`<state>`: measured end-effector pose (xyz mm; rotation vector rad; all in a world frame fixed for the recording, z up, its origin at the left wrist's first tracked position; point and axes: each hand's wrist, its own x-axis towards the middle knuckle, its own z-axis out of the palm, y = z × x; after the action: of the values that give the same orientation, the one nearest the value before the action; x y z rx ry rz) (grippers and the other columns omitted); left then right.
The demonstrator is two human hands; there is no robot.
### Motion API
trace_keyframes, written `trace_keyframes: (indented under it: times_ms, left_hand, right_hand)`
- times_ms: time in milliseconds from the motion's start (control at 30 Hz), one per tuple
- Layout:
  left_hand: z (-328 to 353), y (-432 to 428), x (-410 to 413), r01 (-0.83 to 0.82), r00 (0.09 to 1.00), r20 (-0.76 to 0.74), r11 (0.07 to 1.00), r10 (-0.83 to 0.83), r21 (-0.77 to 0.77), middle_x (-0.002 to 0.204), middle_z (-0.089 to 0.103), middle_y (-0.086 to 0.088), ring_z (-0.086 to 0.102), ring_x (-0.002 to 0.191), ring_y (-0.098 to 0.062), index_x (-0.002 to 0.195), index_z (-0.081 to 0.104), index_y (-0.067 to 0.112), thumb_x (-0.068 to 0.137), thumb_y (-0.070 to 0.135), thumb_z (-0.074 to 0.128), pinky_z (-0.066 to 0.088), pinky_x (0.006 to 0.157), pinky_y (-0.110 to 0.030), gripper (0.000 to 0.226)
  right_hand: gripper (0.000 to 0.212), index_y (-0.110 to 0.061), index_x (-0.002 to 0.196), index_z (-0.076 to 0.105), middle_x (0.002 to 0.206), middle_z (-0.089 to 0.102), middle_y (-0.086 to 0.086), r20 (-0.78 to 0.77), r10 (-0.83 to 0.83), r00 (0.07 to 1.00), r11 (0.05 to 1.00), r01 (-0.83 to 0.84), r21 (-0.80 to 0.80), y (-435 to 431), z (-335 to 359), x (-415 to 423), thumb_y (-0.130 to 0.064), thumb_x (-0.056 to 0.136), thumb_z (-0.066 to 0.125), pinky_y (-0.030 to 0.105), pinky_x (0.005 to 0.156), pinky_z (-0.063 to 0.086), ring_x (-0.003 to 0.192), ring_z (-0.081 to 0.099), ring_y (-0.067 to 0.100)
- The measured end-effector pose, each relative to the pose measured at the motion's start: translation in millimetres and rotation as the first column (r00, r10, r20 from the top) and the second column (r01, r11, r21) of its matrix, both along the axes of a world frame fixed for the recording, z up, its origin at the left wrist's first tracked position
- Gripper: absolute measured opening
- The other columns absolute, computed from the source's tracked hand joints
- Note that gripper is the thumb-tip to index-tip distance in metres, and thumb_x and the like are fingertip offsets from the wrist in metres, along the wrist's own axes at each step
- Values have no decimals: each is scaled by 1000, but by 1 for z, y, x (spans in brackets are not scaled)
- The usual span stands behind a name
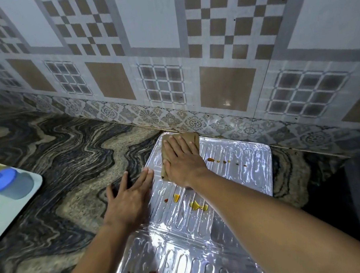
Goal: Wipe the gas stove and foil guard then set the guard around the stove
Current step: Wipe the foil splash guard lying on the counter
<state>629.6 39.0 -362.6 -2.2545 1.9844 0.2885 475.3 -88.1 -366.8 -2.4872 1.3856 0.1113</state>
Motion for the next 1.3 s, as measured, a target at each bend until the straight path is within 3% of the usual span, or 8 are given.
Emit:
trace_keyframes:
  times_ms: [533, 967, 1300]
  left_hand:
    - [1, -1, 1, -74, 997, 16, 996, 74, 44, 156, -7, 35, -1, 151, -27, 148, -8, 52, 98, 55, 8, 11, 108, -71, 52]
    - [9, 1, -8, -82, 996, 49, 995, 79, 60, 158, -10, 31, 0, 151, -31, 150, -8, 47, 102, 46, 18, 9, 108, -74, 55]
    - [10, 3, -11, -82, 995, 60, 995, 78, 56, 159, -9, 29, -1, 151, -31, 151, -8, 45, 101, 42, 26, 7, 107, -76, 60]
  right_hand:
    - [62, -21, 157, -19, 164, -27, -2, 1, 47, 999, 999, -47, 5, 2, 2, -34, -44, 106, 7, 42, 121, -14, 150, -26, 18]
    - [61, -24, 156, -22, 161, -32, -5, -87, -57, 995, 997, 61, 51, 9, 8, -116, -45, 105, 5, 42, 121, -14, 149, -28, 15]
    - [61, -23, 153, -27, 158, -38, -2, -224, -185, 957, 956, 228, 186, 17, 28, -148, -41, 106, 7, 46, 123, -7, 149, -27, 20]
